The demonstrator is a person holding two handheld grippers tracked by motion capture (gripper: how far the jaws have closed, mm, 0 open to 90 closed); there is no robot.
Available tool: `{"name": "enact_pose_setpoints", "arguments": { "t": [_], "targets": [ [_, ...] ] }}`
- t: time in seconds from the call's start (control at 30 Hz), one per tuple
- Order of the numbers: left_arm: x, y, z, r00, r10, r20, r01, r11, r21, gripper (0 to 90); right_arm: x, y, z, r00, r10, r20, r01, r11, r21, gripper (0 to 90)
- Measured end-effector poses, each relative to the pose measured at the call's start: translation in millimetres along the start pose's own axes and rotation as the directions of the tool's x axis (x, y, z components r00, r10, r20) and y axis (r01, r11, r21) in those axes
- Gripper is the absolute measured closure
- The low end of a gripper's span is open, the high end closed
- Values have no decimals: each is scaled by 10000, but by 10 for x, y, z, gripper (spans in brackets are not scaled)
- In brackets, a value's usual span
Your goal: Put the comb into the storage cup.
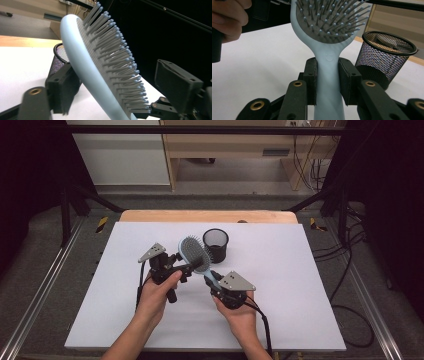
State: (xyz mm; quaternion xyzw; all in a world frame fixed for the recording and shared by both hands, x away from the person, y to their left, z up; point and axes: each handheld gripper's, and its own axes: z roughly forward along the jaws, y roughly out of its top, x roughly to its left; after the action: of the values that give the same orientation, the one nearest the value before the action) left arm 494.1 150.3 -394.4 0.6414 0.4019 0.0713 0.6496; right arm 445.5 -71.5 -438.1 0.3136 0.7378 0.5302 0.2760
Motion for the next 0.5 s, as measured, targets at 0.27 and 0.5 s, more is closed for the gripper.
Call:
{"name": "enact_pose_setpoints", "arguments": {
  "t": [0.27,0.5],
  "targets": [
    [5,-19,62,9981,-537,-291,531,9984,-211,385,20,-22,45,10000,-18,-63,19,9998,194,695],
    [-57,-37,99,9978,-605,-253,597,9977,-317,481,10,-40,72,10000,31,18,-32,9985,543,695]
  ]
}}
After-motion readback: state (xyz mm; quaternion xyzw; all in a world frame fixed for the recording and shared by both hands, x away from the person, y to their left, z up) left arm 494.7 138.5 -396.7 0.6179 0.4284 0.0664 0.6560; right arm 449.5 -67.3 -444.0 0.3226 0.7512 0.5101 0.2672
